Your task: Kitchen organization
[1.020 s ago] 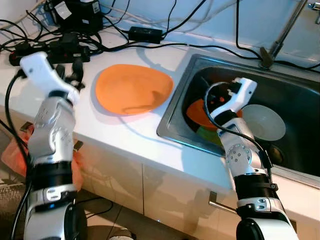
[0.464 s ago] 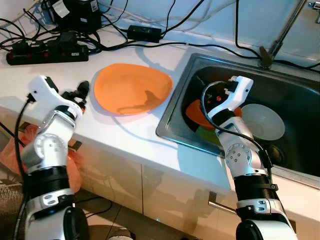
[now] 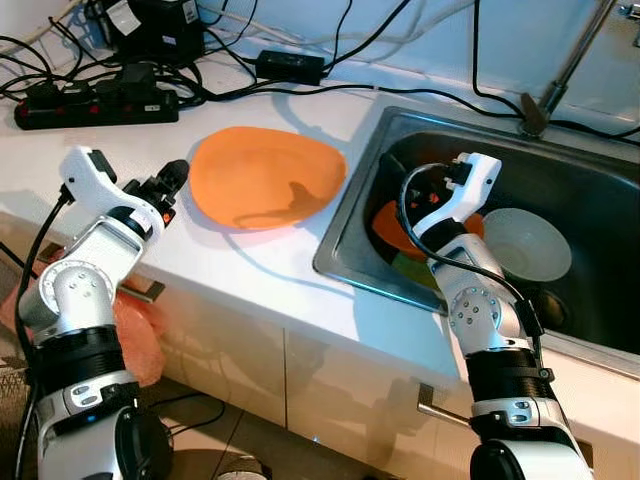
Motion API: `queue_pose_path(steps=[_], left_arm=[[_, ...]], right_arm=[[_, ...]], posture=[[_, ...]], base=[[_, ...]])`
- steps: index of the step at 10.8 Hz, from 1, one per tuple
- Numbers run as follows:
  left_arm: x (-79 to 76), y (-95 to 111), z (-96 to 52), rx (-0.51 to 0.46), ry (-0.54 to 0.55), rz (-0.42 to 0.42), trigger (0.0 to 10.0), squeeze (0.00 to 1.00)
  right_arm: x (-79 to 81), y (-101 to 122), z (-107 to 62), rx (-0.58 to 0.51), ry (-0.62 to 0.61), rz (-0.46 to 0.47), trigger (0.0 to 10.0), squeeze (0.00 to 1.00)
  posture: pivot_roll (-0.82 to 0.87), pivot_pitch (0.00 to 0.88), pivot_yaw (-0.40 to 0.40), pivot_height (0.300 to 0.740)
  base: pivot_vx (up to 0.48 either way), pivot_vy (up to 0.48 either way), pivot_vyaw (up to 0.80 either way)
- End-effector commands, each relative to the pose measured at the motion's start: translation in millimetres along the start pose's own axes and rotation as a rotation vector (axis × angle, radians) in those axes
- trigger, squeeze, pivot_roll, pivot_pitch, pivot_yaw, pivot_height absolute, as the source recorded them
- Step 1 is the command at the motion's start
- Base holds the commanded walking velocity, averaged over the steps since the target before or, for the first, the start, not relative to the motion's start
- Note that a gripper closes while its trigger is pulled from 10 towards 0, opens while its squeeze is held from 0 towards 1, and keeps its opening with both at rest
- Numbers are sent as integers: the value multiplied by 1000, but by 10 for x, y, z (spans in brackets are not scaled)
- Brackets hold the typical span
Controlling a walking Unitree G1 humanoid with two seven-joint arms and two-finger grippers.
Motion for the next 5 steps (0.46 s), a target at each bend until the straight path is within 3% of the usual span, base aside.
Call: queue_pose_path(steps=[1, 5], left_arm=[[-79, 54, -12, 0, -22, -19, 10000, 0], [-186, -76, 59, 79, -26, -82, 10000, 0]], right_arm=[[45, 44, -9, -14, 19, -2, 10000, 0], [57, 34, -20, -12, 19, 4, 10000, 0]], posture=[[255, 83, -21, 740], [252, 90, -14, 740]], base=[[0, 0, 0], [0, 0, 0]])
Point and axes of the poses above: a point about 5 cm out from each wrist's last joint towards the gripper, its own z axis pointing out of the wrist towards the gripper, its own y axis along the axis of the wrist's last joint, x = y × z, the point moved 6 cm from there along z, pointing out of the wrist towards the gripper, and after that the axes turned 3 degrees about -z, right-handed, at the moved point
